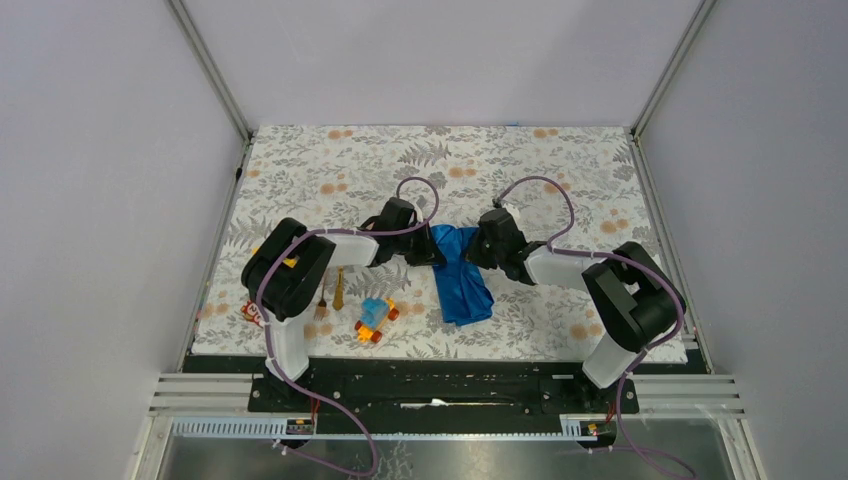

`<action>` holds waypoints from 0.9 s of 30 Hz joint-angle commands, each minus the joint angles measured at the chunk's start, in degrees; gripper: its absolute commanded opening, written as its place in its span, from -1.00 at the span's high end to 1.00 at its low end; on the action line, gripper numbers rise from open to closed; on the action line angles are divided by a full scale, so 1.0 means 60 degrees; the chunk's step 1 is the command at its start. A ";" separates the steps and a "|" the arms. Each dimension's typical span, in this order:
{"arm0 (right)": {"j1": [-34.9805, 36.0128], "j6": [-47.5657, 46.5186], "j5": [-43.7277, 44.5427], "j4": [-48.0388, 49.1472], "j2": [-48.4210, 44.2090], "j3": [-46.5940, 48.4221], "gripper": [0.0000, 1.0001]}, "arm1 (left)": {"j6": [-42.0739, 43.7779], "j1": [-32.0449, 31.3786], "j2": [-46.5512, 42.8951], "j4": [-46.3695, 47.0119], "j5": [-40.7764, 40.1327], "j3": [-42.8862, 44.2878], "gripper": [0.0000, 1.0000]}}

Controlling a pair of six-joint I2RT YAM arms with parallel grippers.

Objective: Fold the napkin into a case and place the utensils inside
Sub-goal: Fold the 2/3-rectangle-folded napkin at the center of the board.

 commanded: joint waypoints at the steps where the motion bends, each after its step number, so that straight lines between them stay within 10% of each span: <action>1: 0.0373 -0.0402 0.0503 -0.0635 -0.0295 0.0699 1.00 | 0.0270 -0.0291 0.0525 0.0030 -0.0603 0.0296 0.88; 13: 0.0779 -0.0141 0.0214 0.0366 0.0587 0.0596 1.00 | 0.0220 -0.0404 0.0653 0.0148 -0.0646 0.0125 0.94; 27: 0.0706 0.0090 0.0034 0.1927 0.1209 -0.0386 1.00 | 0.0136 -0.0157 -0.1652 -0.0043 0.0180 -0.0179 0.02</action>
